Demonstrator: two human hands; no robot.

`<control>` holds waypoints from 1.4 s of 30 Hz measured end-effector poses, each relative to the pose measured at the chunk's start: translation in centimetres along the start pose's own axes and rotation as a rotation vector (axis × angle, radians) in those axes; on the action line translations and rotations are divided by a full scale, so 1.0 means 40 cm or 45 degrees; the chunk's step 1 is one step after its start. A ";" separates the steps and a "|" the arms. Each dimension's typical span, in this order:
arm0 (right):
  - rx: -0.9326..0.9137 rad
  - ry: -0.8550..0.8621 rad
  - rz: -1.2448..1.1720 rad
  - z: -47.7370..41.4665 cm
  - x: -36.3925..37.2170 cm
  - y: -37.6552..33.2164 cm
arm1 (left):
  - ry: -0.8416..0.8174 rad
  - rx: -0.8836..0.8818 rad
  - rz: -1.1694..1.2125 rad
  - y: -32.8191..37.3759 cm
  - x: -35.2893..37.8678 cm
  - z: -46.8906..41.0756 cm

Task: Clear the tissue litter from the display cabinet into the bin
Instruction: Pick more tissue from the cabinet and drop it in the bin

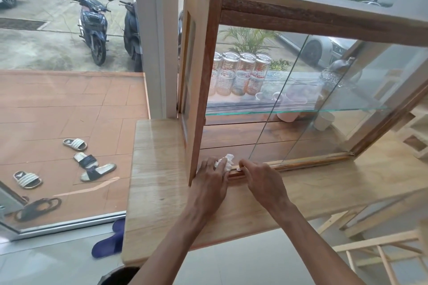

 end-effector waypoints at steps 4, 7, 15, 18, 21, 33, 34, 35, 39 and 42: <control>-0.067 -0.035 -0.050 -0.005 -0.008 0.002 | 0.002 0.002 0.006 -0.001 -0.001 -0.001; -0.084 0.002 -0.012 -0.003 -0.012 0.004 | -0.026 0.010 0.039 -0.001 0.004 -0.002; -0.099 -0.061 0.006 -0.021 -0.003 0.020 | -0.065 0.014 0.054 -0.004 0.009 -0.004; -0.102 -0.079 -0.051 -0.032 -0.010 0.019 | -0.062 0.018 0.059 -0.004 0.010 -0.004; -0.080 -0.163 -0.067 -0.042 -0.008 0.022 | -0.069 0.014 0.060 -0.007 0.012 -0.004; -0.141 -0.143 -0.049 -0.034 -0.006 -0.007 | -0.084 0.002 0.058 -0.006 0.009 -0.003; -0.132 -0.131 -0.054 -0.032 -0.007 -0.005 | -0.082 0.001 0.057 -0.006 0.008 -0.003; -0.120 -0.113 -0.063 -0.031 -0.009 -0.001 | -0.080 0.001 0.055 -0.005 0.007 -0.003; -0.054 -0.037 -0.150 -0.027 -0.014 0.012 | -0.091 0.001 0.052 -0.003 0.008 -0.004; -0.035 -0.024 -0.186 -0.027 -0.008 0.013 | -0.083 -0.003 0.053 -0.005 0.006 -0.002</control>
Point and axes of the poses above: each hand's wrist, its own z-axis away from the middle knuckle, its own x-axis out of the palm, y = z × x, the point moved 10 cm from there along -z, towards the middle knuckle, and after that the axes turned 13 degrees about -x, right-handed, at the moved point
